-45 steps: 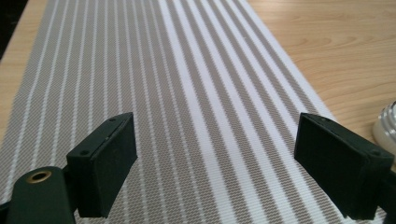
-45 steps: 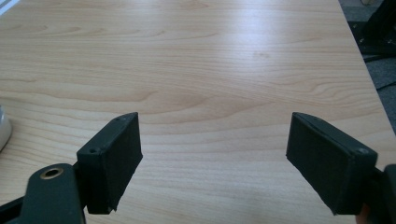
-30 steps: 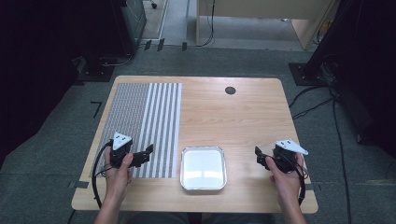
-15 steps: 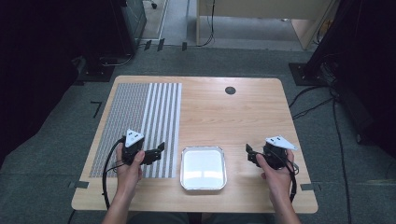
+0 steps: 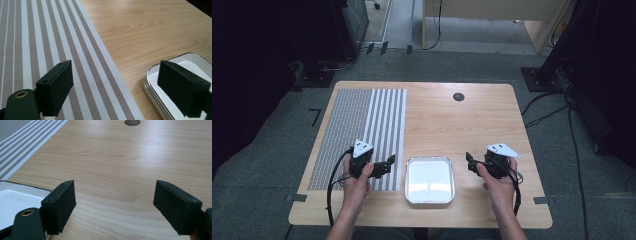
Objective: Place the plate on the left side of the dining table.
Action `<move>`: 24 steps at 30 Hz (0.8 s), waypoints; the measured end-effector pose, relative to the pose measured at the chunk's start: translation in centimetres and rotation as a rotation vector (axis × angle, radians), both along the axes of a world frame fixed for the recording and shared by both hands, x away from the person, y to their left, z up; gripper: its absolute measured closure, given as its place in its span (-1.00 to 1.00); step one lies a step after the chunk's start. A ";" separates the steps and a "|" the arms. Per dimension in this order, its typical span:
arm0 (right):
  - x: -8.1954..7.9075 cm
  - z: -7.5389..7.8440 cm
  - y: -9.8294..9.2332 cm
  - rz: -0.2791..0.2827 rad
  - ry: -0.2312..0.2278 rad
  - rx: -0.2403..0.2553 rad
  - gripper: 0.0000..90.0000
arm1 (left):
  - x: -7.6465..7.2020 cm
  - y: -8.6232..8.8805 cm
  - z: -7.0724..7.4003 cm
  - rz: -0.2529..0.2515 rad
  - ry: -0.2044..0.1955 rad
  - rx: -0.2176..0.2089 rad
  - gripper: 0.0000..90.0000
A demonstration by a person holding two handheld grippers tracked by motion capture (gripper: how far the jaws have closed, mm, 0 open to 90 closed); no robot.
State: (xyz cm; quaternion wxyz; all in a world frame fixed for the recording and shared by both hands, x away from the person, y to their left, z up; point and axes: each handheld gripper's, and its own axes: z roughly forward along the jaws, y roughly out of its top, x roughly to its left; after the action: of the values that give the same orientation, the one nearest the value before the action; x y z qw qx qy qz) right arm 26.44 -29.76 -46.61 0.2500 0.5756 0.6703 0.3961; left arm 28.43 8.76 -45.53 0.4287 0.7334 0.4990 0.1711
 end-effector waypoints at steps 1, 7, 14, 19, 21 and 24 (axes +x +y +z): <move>0.1 0.0 0.3 0.006 0.001 -0.003 -0.61 | 0.0 -0.1 0.0 -0.001 0.002 0.001 -0.71; 0.6 0.3 2.2 0.024 -0.001 0.002 -0.63 | -0.1 -0.6 0.1 -0.009 0.002 -0.014 -0.71; 0.8 0.2 4.2 0.017 -0.016 0.040 -0.55 | -0.5 -1.4 -0.1 -0.028 0.006 -0.043 -0.70; 0.6 -0.3 4.9 0.038 -0.009 0.048 -0.24 | -1.1 -2.6 -0.4 -0.054 0.023 -0.084 -0.37; 0.5 -0.4 4.9 0.044 -0.004 0.054 -0.15 | -1.4 -3.1 -0.6 -0.086 0.034 -0.112 -0.30; 0.1 -0.9 4.9 0.052 -0.008 0.078 0.08 | -1.5 -3.5 -0.8 -0.094 0.046 -0.103 -0.23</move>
State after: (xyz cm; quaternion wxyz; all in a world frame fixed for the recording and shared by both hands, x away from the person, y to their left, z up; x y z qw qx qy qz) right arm 26.58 -24.89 -47.47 0.2195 0.5657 0.6681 0.4306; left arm 26.90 5.27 -46.35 0.4620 0.7366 0.4820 0.1082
